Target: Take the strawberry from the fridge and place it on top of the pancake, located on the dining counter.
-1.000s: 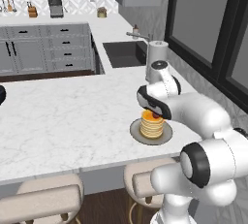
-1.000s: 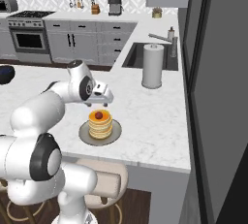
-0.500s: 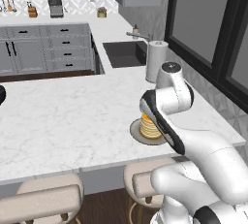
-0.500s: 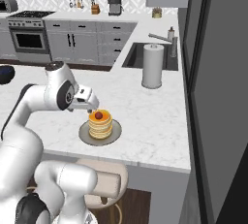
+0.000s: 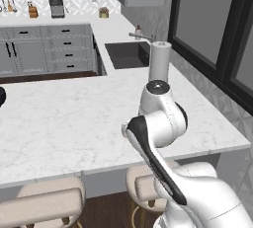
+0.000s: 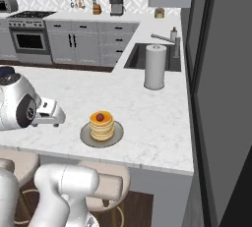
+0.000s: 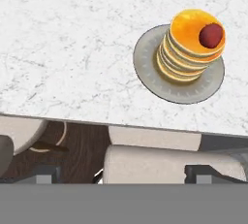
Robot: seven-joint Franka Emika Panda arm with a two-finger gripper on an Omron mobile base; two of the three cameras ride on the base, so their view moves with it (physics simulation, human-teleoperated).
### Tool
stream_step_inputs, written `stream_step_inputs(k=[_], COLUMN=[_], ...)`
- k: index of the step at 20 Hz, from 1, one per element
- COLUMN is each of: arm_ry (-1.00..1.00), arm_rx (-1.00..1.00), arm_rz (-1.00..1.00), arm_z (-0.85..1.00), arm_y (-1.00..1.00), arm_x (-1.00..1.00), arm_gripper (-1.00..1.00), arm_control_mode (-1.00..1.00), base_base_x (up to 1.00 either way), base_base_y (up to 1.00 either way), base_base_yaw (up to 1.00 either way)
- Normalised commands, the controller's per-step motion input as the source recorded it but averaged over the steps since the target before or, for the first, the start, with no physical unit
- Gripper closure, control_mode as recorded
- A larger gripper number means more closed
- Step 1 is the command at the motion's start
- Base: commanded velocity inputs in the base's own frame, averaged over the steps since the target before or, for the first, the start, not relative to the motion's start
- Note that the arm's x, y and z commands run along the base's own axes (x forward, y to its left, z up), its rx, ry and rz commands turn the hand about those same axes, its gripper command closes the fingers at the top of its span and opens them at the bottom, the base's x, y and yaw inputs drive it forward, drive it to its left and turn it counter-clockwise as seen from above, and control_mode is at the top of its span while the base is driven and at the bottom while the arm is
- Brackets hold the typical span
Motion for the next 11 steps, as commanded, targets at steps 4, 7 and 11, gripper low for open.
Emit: stream_step_inputs(k=[4,7,11], arm_ry=[0.14,0.21,0.21], arm_rx=[-0.03,-0.10,-0.03], arm_rz=[0.18,0.18,0.02], arm_z=[-0.19,-0.38,-0.21], arm_y=[1.00,0.81,0.24], arm_x=[-0.49,-0.36,-0.04], arm_gripper=[-1.00,-1.00,-1.00], arm_control_mode=[-1.00,-1.00,-1.00], base_base_x=[0.00,0.00,0.00], base_base_y=[0.00,0.00,0.00], base_base_yaw=[0.00,0.00,0.00])
